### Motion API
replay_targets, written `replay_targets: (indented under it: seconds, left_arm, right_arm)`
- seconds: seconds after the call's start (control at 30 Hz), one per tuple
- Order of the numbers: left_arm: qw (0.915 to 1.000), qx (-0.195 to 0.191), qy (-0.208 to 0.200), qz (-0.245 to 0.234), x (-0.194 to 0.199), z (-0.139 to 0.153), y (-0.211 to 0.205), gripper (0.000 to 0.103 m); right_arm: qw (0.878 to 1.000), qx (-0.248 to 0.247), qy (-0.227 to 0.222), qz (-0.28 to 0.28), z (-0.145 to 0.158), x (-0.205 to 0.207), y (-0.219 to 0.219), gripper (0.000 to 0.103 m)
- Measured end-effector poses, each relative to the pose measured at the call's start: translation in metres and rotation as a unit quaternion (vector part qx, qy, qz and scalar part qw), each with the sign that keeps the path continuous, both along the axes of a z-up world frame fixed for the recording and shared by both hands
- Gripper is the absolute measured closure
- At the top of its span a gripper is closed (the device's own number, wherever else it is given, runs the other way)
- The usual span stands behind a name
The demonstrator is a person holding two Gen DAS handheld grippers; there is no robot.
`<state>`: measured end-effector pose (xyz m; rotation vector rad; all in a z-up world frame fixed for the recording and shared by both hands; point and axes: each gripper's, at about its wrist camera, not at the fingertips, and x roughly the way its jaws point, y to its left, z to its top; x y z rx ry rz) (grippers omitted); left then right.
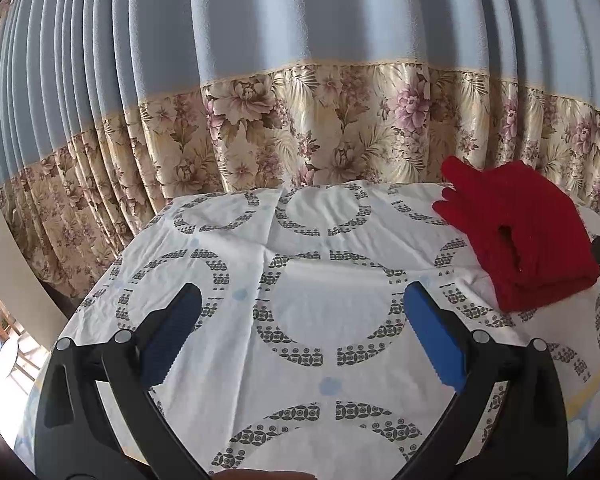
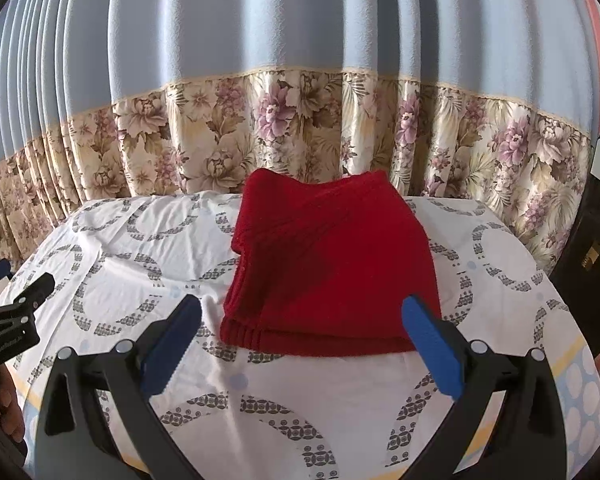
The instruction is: Fold small clothes
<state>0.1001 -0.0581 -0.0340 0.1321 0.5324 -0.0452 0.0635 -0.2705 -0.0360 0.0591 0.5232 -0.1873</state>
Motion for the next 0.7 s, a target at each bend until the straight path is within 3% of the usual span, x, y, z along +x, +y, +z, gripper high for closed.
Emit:
replay_targets:
  seconds: [0.7]
  left_arm:
    - [0.9999,-0.010,-0.004,0.008,-0.0010,0.0027,0.0055,0.003]
  right_arm:
    - [1.000,-0.002,0.000,-0.002,-0.0008,-0.0002,0.0011,0.003]
